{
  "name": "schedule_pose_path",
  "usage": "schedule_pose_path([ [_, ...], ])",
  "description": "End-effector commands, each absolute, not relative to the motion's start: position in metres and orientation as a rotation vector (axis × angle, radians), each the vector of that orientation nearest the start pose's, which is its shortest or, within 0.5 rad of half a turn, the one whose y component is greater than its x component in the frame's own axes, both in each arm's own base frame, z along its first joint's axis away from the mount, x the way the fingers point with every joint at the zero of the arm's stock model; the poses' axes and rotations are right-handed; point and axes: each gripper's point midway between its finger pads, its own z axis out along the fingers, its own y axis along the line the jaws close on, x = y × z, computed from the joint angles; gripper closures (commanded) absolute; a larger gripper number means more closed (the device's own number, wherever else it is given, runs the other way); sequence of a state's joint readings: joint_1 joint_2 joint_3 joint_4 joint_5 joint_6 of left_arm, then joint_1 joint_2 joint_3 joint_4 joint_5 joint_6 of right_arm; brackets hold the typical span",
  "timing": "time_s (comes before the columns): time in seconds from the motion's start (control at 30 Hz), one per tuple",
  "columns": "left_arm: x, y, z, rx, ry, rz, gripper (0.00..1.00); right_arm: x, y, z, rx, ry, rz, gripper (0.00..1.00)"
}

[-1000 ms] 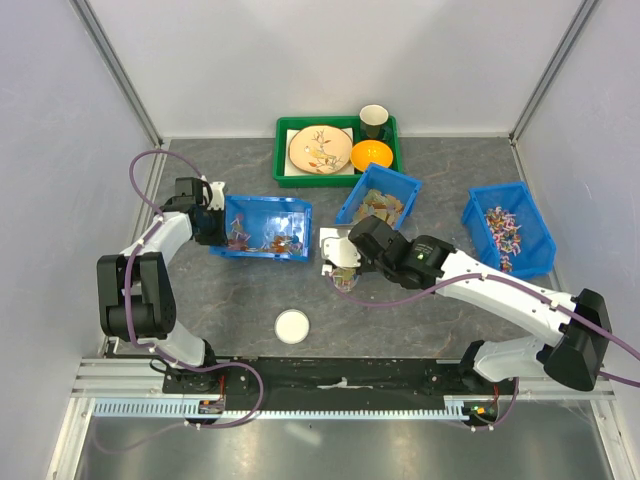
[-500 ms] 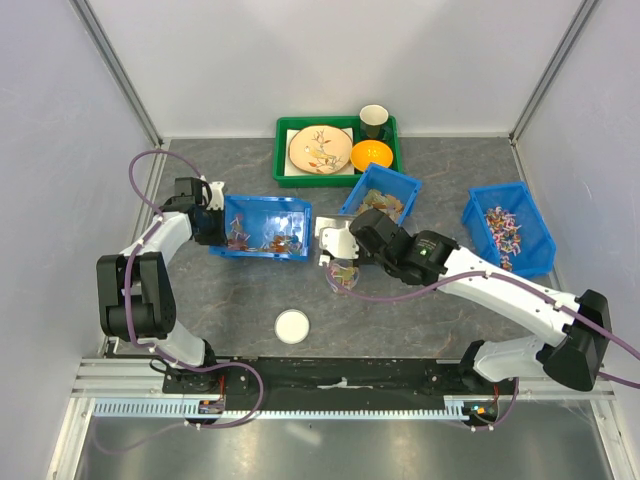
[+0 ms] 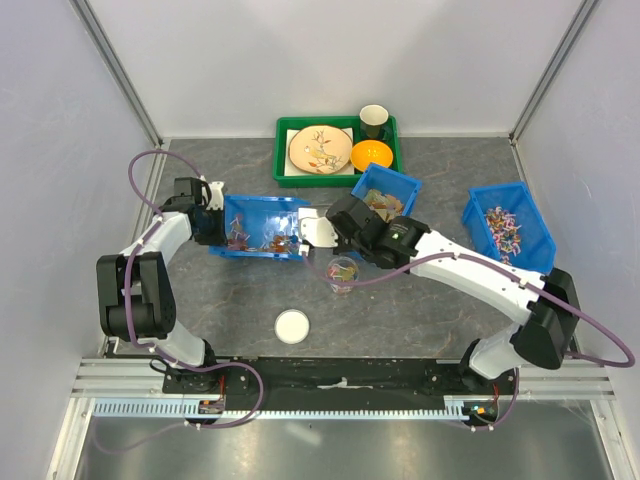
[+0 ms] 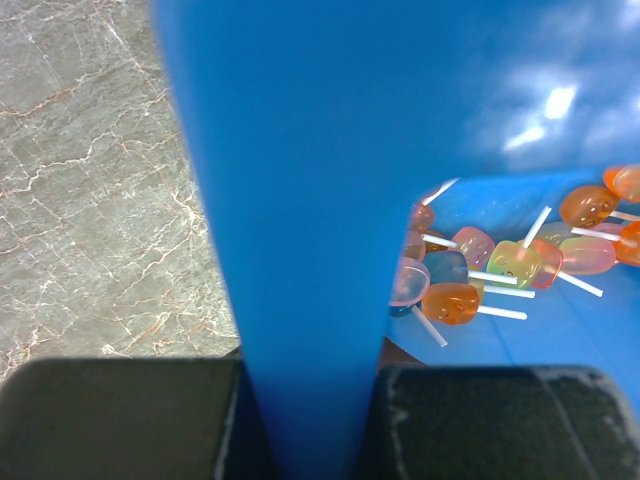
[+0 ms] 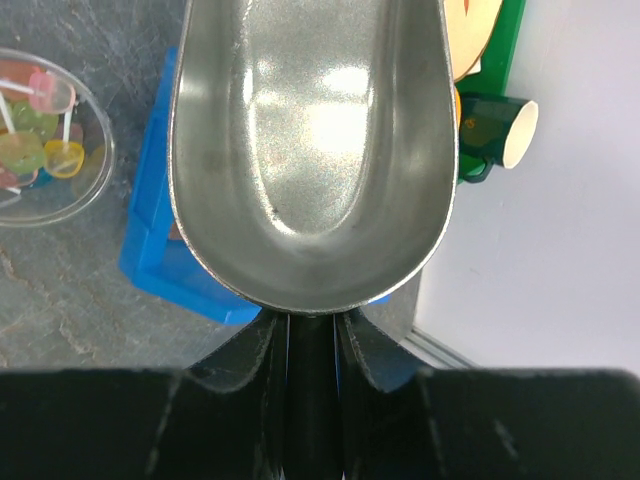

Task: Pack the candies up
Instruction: Scoop the fake candies from the storage box.

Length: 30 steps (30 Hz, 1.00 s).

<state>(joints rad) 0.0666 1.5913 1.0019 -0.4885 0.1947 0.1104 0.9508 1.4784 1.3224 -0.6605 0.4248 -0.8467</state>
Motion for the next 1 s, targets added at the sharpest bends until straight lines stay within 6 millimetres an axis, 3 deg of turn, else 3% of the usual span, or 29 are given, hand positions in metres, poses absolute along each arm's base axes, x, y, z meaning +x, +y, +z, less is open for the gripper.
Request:
schedule_pose_path([
  [0.0, 0.354, -0.005, 0.053, 0.130, 2.597, -0.210, 0.98, 0.321, 0.271, 0.254, -1.585, 1.528, -0.462, 1.00],
  [0.23, 0.349, -0.015, 0.065, 0.161, 2.621, -0.294, 0.98, 0.318, 0.271, 0.277, -1.472, 1.500, -0.407, 1.00],
  [0.33, 0.346, -0.028, 0.074, 0.233, 2.620, -0.399, 0.99, 0.312, 0.269, 0.278, -1.450, 1.480, -0.376, 1.00],
  [0.5, 0.322, -0.064, 0.083, 0.336, 2.650, -0.735, 0.98, 0.308, 0.268, 0.284, -1.418, 1.472, -0.330, 1.00],
  [0.67, 0.317, -0.094, 0.097, 0.313, 2.622, -1.103, 0.98, 0.306, 0.273, 0.287, -1.403, 1.473, -0.278, 1.00],
  [0.8, 0.312, -0.104, 0.102, 0.242, 2.644, -1.321, 0.99, 0.306, 0.275, 0.284, -1.409, 1.481, -0.271, 1.00],
  [0.97, 0.313, -0.102, 0.090, 0.134, 2.657, -1.442, 0.99, 0.305, 0.275, 0.282, -1.418, 1.483, -0.265, 1.00],
])
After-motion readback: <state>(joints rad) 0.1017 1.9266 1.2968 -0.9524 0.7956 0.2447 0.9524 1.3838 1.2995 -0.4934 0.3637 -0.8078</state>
